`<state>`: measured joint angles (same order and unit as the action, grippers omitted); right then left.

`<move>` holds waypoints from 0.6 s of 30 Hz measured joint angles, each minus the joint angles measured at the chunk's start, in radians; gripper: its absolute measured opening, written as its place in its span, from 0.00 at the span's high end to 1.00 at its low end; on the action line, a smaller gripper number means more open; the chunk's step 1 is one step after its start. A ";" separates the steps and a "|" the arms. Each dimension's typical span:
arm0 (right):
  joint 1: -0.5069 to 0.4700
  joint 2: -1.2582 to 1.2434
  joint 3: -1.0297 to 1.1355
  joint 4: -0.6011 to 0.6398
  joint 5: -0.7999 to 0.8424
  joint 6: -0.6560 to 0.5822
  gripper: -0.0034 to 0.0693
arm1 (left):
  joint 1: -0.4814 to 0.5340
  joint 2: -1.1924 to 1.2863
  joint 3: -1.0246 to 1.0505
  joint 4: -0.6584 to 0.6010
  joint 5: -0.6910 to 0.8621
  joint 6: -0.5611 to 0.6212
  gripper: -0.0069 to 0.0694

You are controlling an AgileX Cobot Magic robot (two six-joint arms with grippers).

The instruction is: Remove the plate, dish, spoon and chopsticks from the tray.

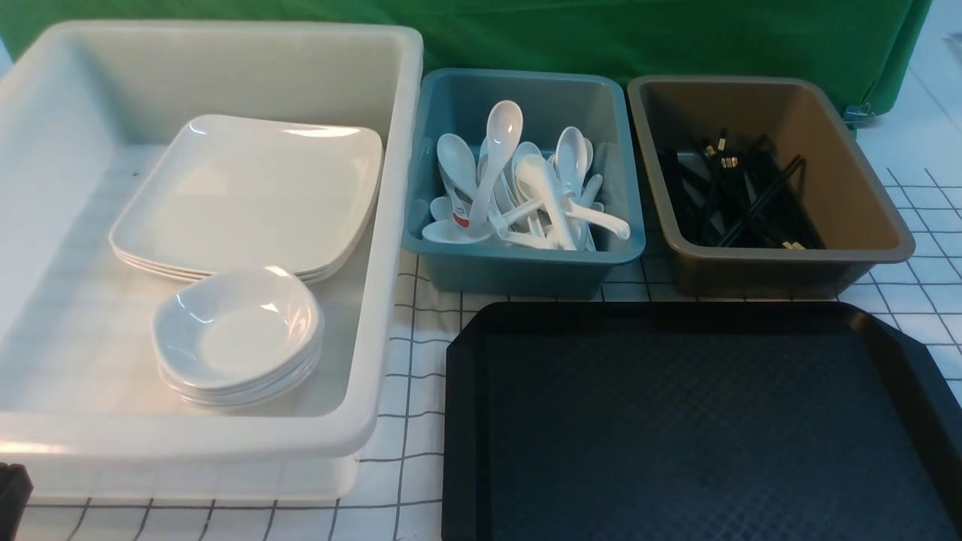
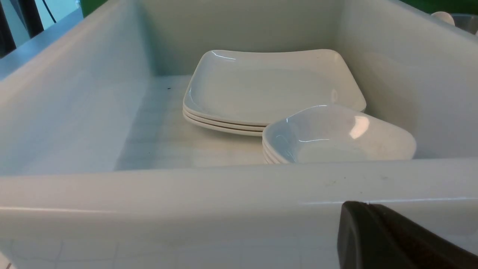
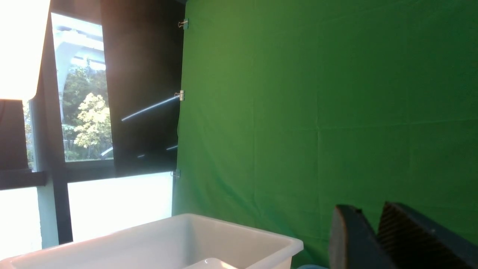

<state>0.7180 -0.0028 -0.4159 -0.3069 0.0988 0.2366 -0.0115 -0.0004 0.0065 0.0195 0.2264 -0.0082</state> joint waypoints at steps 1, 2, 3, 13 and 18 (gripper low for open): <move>0.000 0.000 0.000 0.000 0.000 0.000 0.76 | 0.000 0.000 0.000 0.000 0.000 0.000 0.90; 0.000 0.000 0.000 0.000 0.000 0.000 0.76 | 0.000 0.000 0.000 0.000 0.000 0.000 0.90; 0.000 0.000 0.000 0.000 0.000 0.000 0.75 | 0.000 0.000 0.000 0.000 0.000 0.000 0.90; 0.000 0.000 0.000 0.000 0.001 0.000 0.72 | 0.000 0.000 0.000 0.000 0.000 0.001 0.90; 0.000 0.000 0.000 0.000 0.001 0.000 0.70 | 0.000 0.000 0.000 0.000 0.000 0.001 0.90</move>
<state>0.7180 -0.0028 -0.4159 -0.3069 0.0996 0.2366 -0.0115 -0.0004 0.0065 0.0195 0.2264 -0.0074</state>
